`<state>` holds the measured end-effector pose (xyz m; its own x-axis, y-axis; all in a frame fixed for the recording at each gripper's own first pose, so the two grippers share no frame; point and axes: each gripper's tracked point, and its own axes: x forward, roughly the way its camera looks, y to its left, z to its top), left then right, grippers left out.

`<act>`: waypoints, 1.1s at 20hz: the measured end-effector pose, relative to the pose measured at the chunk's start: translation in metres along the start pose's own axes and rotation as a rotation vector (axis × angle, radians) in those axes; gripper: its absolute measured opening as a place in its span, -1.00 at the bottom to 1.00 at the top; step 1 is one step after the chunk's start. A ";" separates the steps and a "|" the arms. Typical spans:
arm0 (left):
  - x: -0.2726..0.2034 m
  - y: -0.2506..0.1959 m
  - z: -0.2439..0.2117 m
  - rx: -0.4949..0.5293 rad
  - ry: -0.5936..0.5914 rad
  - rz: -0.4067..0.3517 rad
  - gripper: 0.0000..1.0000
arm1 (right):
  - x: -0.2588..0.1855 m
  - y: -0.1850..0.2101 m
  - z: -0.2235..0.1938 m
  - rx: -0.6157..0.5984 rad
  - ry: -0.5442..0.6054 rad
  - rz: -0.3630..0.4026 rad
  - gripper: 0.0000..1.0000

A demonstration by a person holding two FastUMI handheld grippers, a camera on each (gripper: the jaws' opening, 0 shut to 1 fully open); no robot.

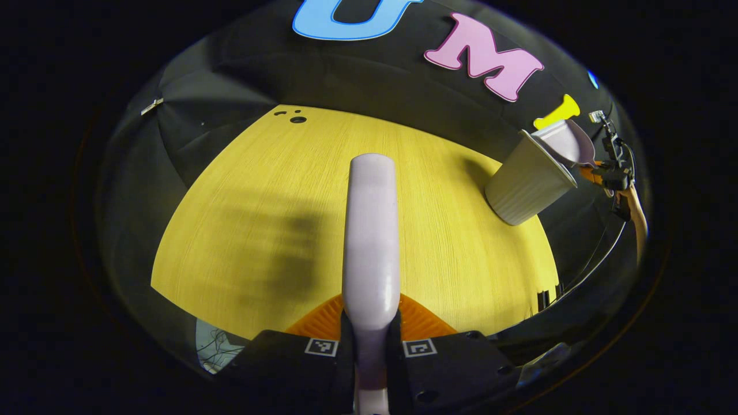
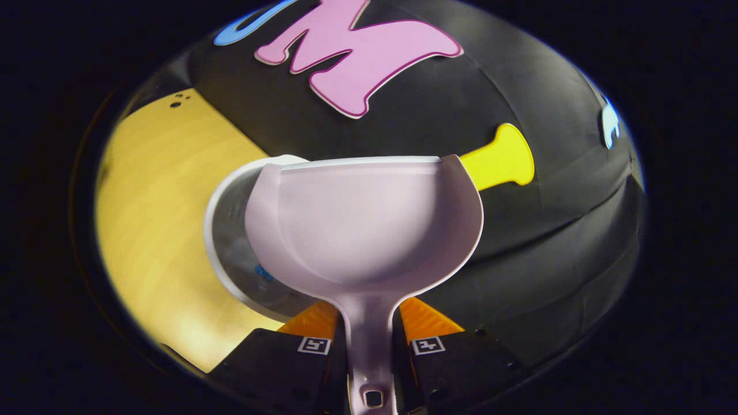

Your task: Pick up the small broom and dustpan from the desktop, sweep the trash into the dustpan with the broom, and then empty the trash into the garbage bin.

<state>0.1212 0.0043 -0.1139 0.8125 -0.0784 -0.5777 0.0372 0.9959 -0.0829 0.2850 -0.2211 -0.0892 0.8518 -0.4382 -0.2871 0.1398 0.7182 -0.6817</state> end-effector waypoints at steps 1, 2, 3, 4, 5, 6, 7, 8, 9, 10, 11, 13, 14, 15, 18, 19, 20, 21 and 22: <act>-0.002 0.001 -0.001 0.007 -0.003 0.002 -0.48 | -0.010 0.001 0.004 0.042 -0.009 0.013 -0.28; -0.005 0.001 -0.002 0.011 -0.008 0.005 -0.48 | -0.020 -0.001 0.008 0.091 -0.022 0.031 -0.22; -0.007 0.001 -0.003 0.013 -0.015 0.005 -0.48 | -0.031 0.002 0.015 0.138 -0.039 0.051 -0.28; -0.009 0.000 -0.003 0.016 -0.022 0.005 -0.47 | -0.041 0.006 0.022 0.187 -0.059 0.072 -0.28; -0.010 0.000 -0.004 0.021 -0.030 0.005 -0.47 | -0.049 0.011 0.032 0.234 -0.078 0.097 -0.28; -0.012 0.001 -0.004 0.030 -0.037 0.007 -0.50 | -0.064 0.020 0.041 0.275 -0.101 0.124 -0.28; -0.013 0.002 -0.005 0.039 -0.041 0.008 -0.47 | -0.077 0.026 0.050 0.310 -0.121 0.153 -0.28; -0.014 0.004 -0.005 0.048 -0.041 0.006 -0.47 | -0.092 0.036 0.056 0.338 -0.136 0.183 -0.34; -0.014 0.007 -0.006 0.057 -0.040 0.007 -0.48 | -0.103 0.046 0.061 0.352 -0.147 0.212 -0.29; -0.015 0.008 -0.008 0.064 -0.039 0.005 -0.48 | -0.117 0.060 0.069 0.357 -0.156 0.237 -0.28; -0.016 0.009 -0.010 0.068 -0.036 0.000 -0.47 | -0.128 0.074 0.074 0.367 -0.162 0.262 -0.34; -0.013 0.013 -0.014 0.076 -0.027 -0.006 -0.47 | -0.148 0.115 0.080 0.423 -0.163 0.335 -0.28; -0.012 0.016 -0.017 0.076 -0.023 -0.008 -0.47 | -0.161 0.144 0.084 0.451 -0.164 0.392 -0.28; -0.009 0.018 -0.018 0.069 -0.017 -0.011 -0.47 | -0.171 0.172 0.084 0.466 -0.156 0.446 -0.28; -0.001 0.021 -0.017 0.066 -0.019 -0.020 -0.48 | -0.184 0.254 0.064 0.438 -0.102 0.552 -0.28; 0.004 0.024 -0.016 0.077 -0.019 -0.015 -0.48 | -0.186 0.275 0.055 0.415 -0.081 0.574 -0.29; 0.007 0.026 -0.015 0.086 -0.019 -0.007 -0.50 | -0.188 0.297 0.045 0.399 -0.059 0.597 -0.28; 0.012 0.029 -0.013 0.092 -0.017 0.001 -0.48 | -0.189 0.315 0.034 0.390 -0.034 0.620 -0.34; 0.017 0.031 -0.011 0.092 -0.013 0.009 -0.47 | -0.189 0.331 0.022 0.384 -0.006 0.641 -0.22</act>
<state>0.1295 0.0331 -0.1353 0.8203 -0.0693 -0.5678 0.0823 0.9966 -0.0028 0.1809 0.1114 -0.2457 0.8283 0.1318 -0.5446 -0.2196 0.9706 -0.0991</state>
